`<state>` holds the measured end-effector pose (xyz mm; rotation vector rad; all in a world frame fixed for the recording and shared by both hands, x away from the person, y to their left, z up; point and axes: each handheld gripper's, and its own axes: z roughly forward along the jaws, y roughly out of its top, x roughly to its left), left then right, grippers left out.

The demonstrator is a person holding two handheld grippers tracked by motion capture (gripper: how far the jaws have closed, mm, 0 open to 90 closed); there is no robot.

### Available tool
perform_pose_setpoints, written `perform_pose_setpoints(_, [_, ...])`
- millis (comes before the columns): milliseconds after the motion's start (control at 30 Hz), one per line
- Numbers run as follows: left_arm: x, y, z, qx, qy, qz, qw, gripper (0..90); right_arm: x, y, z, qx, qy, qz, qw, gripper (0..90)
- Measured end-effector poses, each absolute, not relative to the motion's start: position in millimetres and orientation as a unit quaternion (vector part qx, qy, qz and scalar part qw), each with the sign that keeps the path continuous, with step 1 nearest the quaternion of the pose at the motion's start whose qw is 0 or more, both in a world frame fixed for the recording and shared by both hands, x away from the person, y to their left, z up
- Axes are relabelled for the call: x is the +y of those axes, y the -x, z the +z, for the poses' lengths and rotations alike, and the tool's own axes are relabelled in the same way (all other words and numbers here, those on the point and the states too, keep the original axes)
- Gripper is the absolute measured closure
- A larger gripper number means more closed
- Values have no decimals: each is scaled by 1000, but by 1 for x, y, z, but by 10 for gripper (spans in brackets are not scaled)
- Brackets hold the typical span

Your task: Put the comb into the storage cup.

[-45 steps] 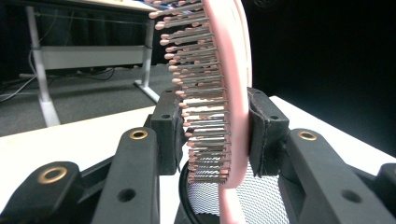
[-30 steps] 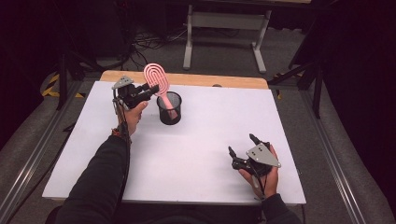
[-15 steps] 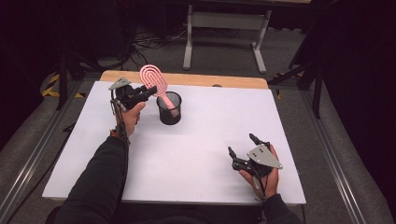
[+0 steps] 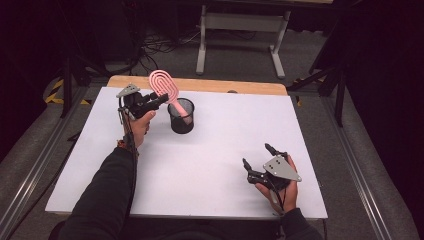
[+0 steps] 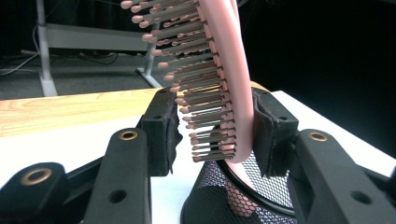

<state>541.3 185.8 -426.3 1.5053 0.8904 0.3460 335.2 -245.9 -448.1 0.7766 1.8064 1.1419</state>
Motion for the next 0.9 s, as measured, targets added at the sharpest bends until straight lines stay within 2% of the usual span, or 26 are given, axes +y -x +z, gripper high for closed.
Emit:
perform_pose_setpoints(367, [188, -542, -426, 388, -659, 160, 624, 558, -244, -334, -448, 725, -297, 462, 415, 140])
perform_pose_setpoints(533, [188, -539, -420, 382, -664, 179, 617, 571, -244, -334, -448, 725, -297, 461, 416, 140])
perform_pose_setpoints(900, [188, -533, -407, 372, -682, 222, 589, 537, -243, -334, -448, 725, -298, 462, 415, 140])
